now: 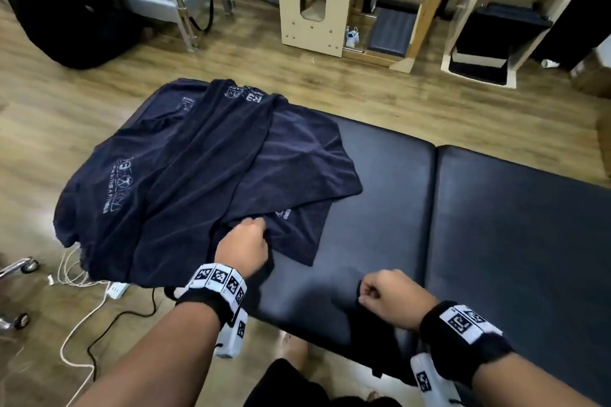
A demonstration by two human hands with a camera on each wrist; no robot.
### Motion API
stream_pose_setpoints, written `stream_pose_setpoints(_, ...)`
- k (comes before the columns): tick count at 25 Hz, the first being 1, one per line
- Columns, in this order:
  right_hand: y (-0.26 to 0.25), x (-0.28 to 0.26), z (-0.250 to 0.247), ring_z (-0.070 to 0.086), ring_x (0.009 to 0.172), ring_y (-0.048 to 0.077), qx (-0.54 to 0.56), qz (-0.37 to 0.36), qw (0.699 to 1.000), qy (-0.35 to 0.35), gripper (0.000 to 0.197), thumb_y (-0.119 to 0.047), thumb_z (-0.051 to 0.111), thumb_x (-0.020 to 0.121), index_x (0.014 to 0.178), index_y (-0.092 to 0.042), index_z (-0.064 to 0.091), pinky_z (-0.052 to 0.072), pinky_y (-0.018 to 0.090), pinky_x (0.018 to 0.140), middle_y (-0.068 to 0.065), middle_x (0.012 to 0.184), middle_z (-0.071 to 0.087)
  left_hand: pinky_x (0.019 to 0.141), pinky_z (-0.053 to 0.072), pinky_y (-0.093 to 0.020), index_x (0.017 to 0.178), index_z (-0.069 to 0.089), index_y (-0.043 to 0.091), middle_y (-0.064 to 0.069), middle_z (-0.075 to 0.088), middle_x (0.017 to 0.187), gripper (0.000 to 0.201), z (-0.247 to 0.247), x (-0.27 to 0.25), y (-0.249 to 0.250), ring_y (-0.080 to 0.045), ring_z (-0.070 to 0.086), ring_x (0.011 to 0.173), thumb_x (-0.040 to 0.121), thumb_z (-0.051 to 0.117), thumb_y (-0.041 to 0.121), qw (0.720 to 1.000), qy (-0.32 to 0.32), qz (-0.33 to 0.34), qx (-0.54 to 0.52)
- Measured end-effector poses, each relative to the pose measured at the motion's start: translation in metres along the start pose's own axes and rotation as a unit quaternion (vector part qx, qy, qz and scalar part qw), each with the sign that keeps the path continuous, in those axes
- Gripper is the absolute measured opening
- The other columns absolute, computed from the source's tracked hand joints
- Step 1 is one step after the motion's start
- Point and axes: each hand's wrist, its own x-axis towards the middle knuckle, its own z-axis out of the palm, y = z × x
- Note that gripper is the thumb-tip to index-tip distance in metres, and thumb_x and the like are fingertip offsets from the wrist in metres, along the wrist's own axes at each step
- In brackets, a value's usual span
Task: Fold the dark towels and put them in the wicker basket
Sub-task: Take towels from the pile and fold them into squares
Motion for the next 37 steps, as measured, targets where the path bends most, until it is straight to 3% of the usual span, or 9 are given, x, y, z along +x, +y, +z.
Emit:
stream_pose_setpoints(3, -0.027, 0.032, -0.012, 0.066, 0.085, 0.016, 0.010, -0.047, 0.998, 0.030, 0.017, -0.036, 0.062, 0.088, 0.086, -0.020, 0.068, 0.045, 0.024, 0.077, -0.011, 0.074, 0.061, 0.072, 0.051, -0.047, 0.108, 0.054, 0.011, -0.014, 0.049, 0.115, 0.031, -0.010, 0.030, -0.019, -0.038, 0.056, 0.100, 0.078, 0.058, 0.010, 0.994, 0.091, -0.062, 0.021)
stream_pose_setpoints(6, -0.053, 0.054, -0.026, 0.065, 0.087, 0.017, 0.027, -0.045, 0.998, 0.025, 0.016, -0.037, 0.062, 0.089, 0.087, -0.022, 0.069, 0.045, 0.024, 0.077, -0.011, 0.074, 0.062, 0.080, 0.048, -0.043, 0.113, 0.055, 0.009, -0.015, 0.052, 0.117, 0.035, -0.023, 0.049, -0.048, -0.035, 0.054, 0.106, 0.079, 0.060, 0.014, 0.983, 0.053, -0.163, 0.072)
stream_pose_setpoints(8, -0.067, 0.066, -0.034, 0.064, 0.088, 0.017, 0.019, -0.052, 0.998, 0.007, 0.016, -0.037, 0.061, 0.089, 0.089, -0.023, 0.069, 0.046, 0.025, 0.078, -0.007, 0.080, 0.068, 0.085, 0.045, -0.039, 0.114, 0.060, 0.011, -0.012, 0.058, 0.116, 0.030, -0.033, 0.052, -0.068, -0.031, 0.058, 0.108, 0.084, 0.053, 0.015, 0.977, 0.012, -0.158, 0.141)
stream_pose_setpoints(14, -0.121, 0.111, -0.042, 0.063, 0.098, 0.022, 0.013, -0.117, 0.992, 0.036, 0.015, -0.030, 0.064, 0.086, 0.100, -0.026, 0.062, 0.050, 0.032, 0.088, -0.009, 0.099, 0.059, 0.081, 0.045, -0.036, 0.102, 0.062, 0.019, -0.004, 0.068, 0.103, 0.024, -0.067, 0.035, -0.062, -0.028, 0.067, 0.097, 0.086, 0.046, 0.011, 0.982, 0.000, 0.007, 0.187)
stream_pose_setpoints(18, -0.152, 0.126, -0.048, 0.060, 0.112, 0.018, 0.042, -0.164, 0.983, 0.070, 0.063, -0.018, 0.066, 0.084, 0.141, -0.033, 0.043, 0.049, 0.033, 0.097, -0.012, 0.152, 0.034, 0.056, 0.050, -0.038, 0.090, 0.064, 0.012, -0.006, 0.063, 0.078, 0.024, -0.069, 0.008, -0.027, -0.031, 0.065, 0.068, 0.067, 0.061, 0.008, 0.977, 0.025, 0.178, 0.112)
stream_pose_setpoints(20, -0.155, 0.128, -0.052, 0.059, 0.115, 0.023, 0.011, -0.174, 0.981, 0.082, 0.040, -0.016, 0.063, 0.084, 0.119, -0.031, 0.050, 0.051, 0.035, 0.089, -0.008, 0.144, 0.045, 0.056, 0.049, -0.040, 0.093, 0.060, 0.011, -0.005, 0.061, 0.082, 0.026, -0.067, 0.001, -0.015, -0.030, 0.062, 0.070, 0.067, 0.056, 0.008, 0.976, 0.032, 0.211, 0.036)
stream_pose_setpoints(23, -0.144, 0.118, -0.063, 0.063, 0.101, 0.033, -0.079, -0.123, 0.985, 0.091, 0.018, -0.032, 0.057, 0.089, 0.085, -0.027, 0.040, 0.046, 0.039, 0.074, 0.003, 0.108, 0.065, 0.068, 0.047, -0.042, 0.091, 0.045, 0.020, 0.001, 0.052, 0.086, 0.021, -0.069, -0.011, -0.002, -0.029, 0.057, 0.081, 0.072, 0.040, 0.013, 0.982, -0.014, 0.168, -0.086)
stream_pose_setpoints(29, -0.092, 0.073, -0.068, 0.063, 0.097, 0.037, -0.110, -0.015, 0.986, 0.125, 0.019, -0.039, 0.052, 0.088, 0.083, -0.024, 0.041, 0.041, 0.037, 0.069, 0.007, 0.101, 0.068, 0.069, 0.048, -0.037, 0.081, 0.043, 0.026, 0.005, 0.054, 0.088, 0.017, -0.053, -0.011, 0.030, -0.026, 0.057, 0.084, 0.068, 0.049, 0.016, 0.981, -0.130, 0.098, -0.105)
stream_pose_setpoints(37, 0.065, -0.028, -0.073, 0.065, 0.092, 0.042, 0.048, 0.230, 0.939, 0.250, 0.014, -0.036, 0.053, 0.089, 0.093, -0.023, 0.049, 0.049, 0.041, 0.072, 0.015, 0.096, 0.069, 0.079, 0.051, -0.036, 0.088, 0.058, 0.025, -0.004, 0.067, 0.089, 0.024, -0.039, -0.012, 0.113, -0.032, 0.063, 0.092, 0.076, 0.046, 0.009, 0.987, -0.072, 0.131, -0.053)
